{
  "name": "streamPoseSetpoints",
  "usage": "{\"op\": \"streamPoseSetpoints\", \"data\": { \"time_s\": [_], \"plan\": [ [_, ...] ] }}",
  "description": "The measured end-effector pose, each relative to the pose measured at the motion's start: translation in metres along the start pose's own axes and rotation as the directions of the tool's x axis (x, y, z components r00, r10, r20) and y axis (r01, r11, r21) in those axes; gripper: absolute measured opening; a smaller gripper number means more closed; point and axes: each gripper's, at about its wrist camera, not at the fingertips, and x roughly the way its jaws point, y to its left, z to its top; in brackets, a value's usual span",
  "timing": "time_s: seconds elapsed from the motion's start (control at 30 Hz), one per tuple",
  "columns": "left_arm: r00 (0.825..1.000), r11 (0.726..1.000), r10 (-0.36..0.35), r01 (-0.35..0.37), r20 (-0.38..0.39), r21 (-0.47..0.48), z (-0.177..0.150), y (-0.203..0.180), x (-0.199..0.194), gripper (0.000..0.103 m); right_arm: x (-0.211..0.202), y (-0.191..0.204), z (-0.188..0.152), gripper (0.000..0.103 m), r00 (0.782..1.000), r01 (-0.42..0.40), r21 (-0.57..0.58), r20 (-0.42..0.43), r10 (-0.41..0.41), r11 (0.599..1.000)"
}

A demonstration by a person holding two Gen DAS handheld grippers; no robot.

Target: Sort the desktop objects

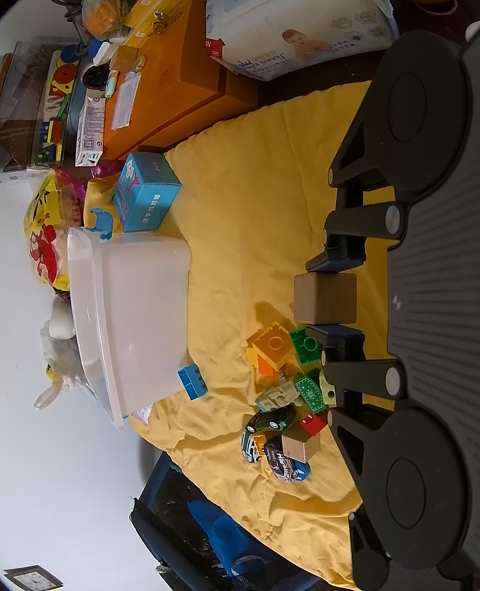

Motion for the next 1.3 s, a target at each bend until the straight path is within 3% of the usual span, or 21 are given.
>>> {"op": "streamPoseSetpoints", "data": {
  "time_s": [0.37, 0.67, 0.7, 0.77, 1.03, 1.07, 1.13, 1.17, 1.2, 1.3],
  "plan": [
    [0.997, 0.997, 0.074, -0.074, -0.007, -0.024, 0.011, 0.012, 0.004, 0.032, 0.0, -0.006, -0.003, 0.033, 1.0, 0.006, 0.014, -0.006, -0.006, 1.0],
    [0.982, 0.978, 0.187, -0.185, 0.014, -0.091, 0.045, 0.049, -0.008, 0.031, 0.0, -0.003, 0.002, 0.033, 1.0, 0.0, 0.011, 0.005, 0.0, 1.0],
    [0.981, 0.976, 0.195, -0.192, 0.018, -0.098, 0.05, 0.053, -0.01, 0.03, 0.0, -0.002, 0.004, 0.033, 1.0, -0.003, 0.011, 0.01, 0.003, 1.0],
    [0.978, 0.973, 0.209, -0.205, 0.025, -0.105, 0.061, 0.062, -0.014, 0.012, -0.002, 0.0, 0.009, 0.033, 1.0, -0.009, 0.008, 0.022, 0.009, 1.0],
    [0.962, 0.96, 0.265, -0.256, 0.072, -0.114, 0.089, 0.088, -0.023, 0.012, -0.002, 0.01, 0.034, 0.033, 0.997, -0.029, -0.01, 0.078, 0.03, 1.0],
    [0.962, 0.959, 0.262, -0.252, 0.077, -0.127, 0.089, 0.091, -0.024, 0.015, -0.001, 0.011, 0.036, 0.033, 0.996, -0.03, -0.015, 0.081, 0.031, 0.999],
    [0.968, 0.964, 0.231, -0.215, 0.095, -0.157, 0.083, 0.094, -0.03, 0.031, 0.0, 0.013, 0.036, 0.033, 0.996, -0.032, -0.021, 0.078, 0.033, 0.999],
    [0.973, 0.968, 0.212, -0.196, 0.091, -0.159, 0.078, 0.094, -0.031, 0.052, 0.0, 0.013, 0.035, 0.033, 0.997, -0.032, -0.02, 0.075, 0.034, 0.999],
    [0.976, 0.971, 0.198, -0.183, 0.092, -0.157, 0.071, 0.092, -0.032, 0.065, 0.001, 0.013, 0.033, 0.033, 0.997, -0.034, -0.018, 0.07, 0.035, 0.999],
    [0.983, 0.979, 0.174, -0.168, 0.052, -0.114, 0.049, 0.082, -0.028, 0.066, 0.002, 0.012, 0.026, 0.033, 0.998, -0.034, -0.01, 0.053, 0.035, 0.999]
  ]
}}
